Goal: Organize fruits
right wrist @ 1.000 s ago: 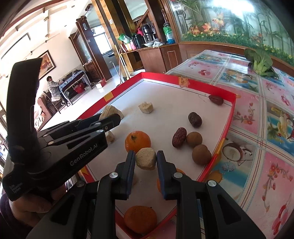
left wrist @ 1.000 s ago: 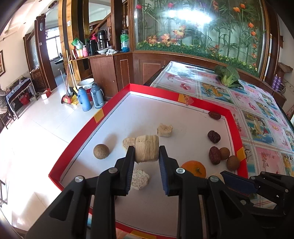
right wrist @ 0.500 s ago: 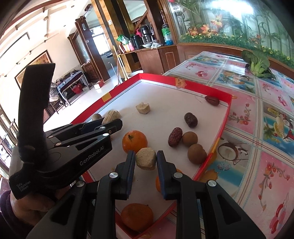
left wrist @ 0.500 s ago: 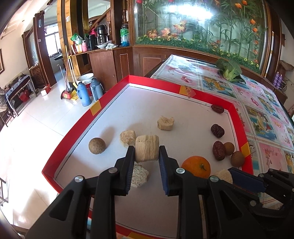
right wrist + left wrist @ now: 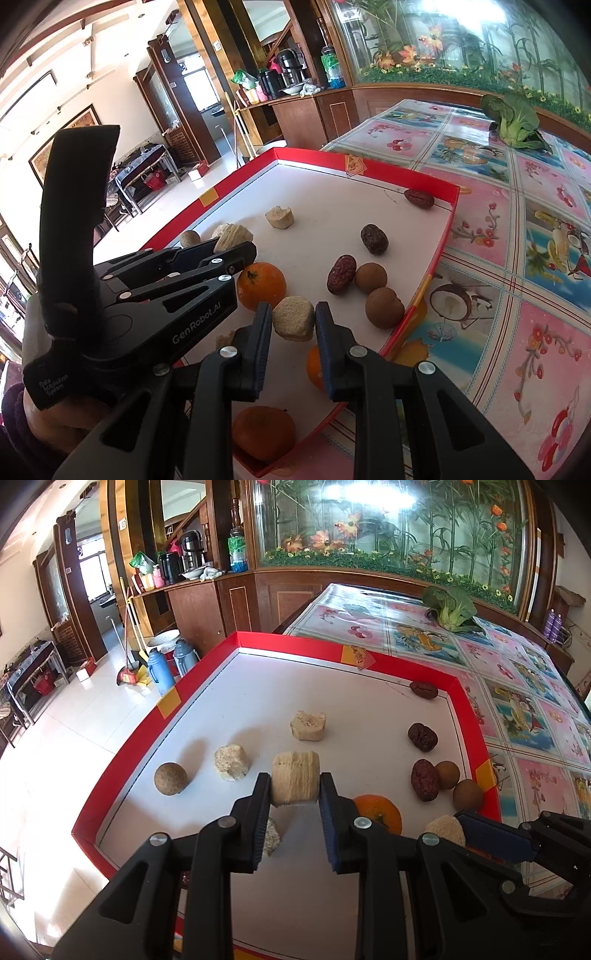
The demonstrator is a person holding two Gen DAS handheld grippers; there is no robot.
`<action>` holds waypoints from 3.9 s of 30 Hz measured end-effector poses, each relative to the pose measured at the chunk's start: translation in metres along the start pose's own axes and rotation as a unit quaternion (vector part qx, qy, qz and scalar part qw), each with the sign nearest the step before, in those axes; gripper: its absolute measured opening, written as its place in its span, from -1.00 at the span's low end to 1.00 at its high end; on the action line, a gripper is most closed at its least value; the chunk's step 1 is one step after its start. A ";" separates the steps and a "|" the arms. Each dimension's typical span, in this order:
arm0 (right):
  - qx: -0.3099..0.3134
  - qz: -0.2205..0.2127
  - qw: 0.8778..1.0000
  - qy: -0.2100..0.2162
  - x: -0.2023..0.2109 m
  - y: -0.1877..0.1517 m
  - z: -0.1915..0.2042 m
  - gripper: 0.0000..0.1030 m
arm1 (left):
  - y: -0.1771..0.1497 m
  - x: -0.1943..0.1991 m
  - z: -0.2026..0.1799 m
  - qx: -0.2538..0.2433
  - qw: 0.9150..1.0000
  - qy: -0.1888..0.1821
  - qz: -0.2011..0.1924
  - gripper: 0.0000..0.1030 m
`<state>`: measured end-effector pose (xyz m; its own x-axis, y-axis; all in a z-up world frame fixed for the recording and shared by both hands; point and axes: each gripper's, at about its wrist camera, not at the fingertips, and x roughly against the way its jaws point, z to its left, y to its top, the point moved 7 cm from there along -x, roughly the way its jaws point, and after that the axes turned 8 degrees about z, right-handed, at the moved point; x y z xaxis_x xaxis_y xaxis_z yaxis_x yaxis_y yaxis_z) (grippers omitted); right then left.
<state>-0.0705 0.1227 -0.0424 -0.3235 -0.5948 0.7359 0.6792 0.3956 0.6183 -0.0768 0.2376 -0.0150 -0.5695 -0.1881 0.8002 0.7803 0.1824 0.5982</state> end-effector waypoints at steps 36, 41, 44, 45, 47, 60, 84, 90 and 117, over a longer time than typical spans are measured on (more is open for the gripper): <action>-0.004 -0.196 0.980 -0.036 0.129 0.019 -0.011 0.56 | 0.015 0.120 0.005 0.047 0.986 0.080 -0.140 1.00; -0.006 -0.212 0.975 -0.061 0.140 0.022 -0.008 0.62 | 0.010 0.129 0.007 0.069 0.987 0.066 -0.126 1.00; -0.008 -0.204 0.977 -0.062 0.134 0.021 -0.006 0.62 | 0.006 0.138 0.010 0.075 0.985 0.077 -0.134 1.00; -0.007 -0.202 0.977 -0.063 0.133 0.020 -0.006 0.62 | 0.005 0.140 0.011 0.075 0.984 0.081 -0.139 1.00; -0.005 -0.200 0.978 -0.062 0.131 0.019 -0.004 0.62 | 0.003 0.146 0.012 0.073 0.983 0.089 -0.145 1.00; 0.017 -0.206 0.976 -0.069 0.140 0.012 0.011 0.62 | -0.005 0.165 0.011 0.065 0.982 0.091 -0.154 1.00; 0.058 -0.260 0.959 -0.098 0.183 0.002 0.040 0.62 | -0.010 0.210 0.007 0.062 0.980 0.052 -0.184 1.00; 0.064 -0.261 0.958 -0.096 0.183 0.004 0.043 0.62 | -0.011 0.216 0.013 0.071 0.978 0.054 -0.191 1.00; 0.096 -0.255 0.956 -0.108 0.174 0.005 0.063 0.63 | -0.015 0.214 0.039 0.101 0.973 0.058 -0.199 1.00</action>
<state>-0.1654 0.0656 0.1057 -0.7235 -0.5938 0.3521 0.2699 0.2261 0.9360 -0.2209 0.2318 0.1491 -0.7740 -0.3888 0.4998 0.4303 0.2561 0.8656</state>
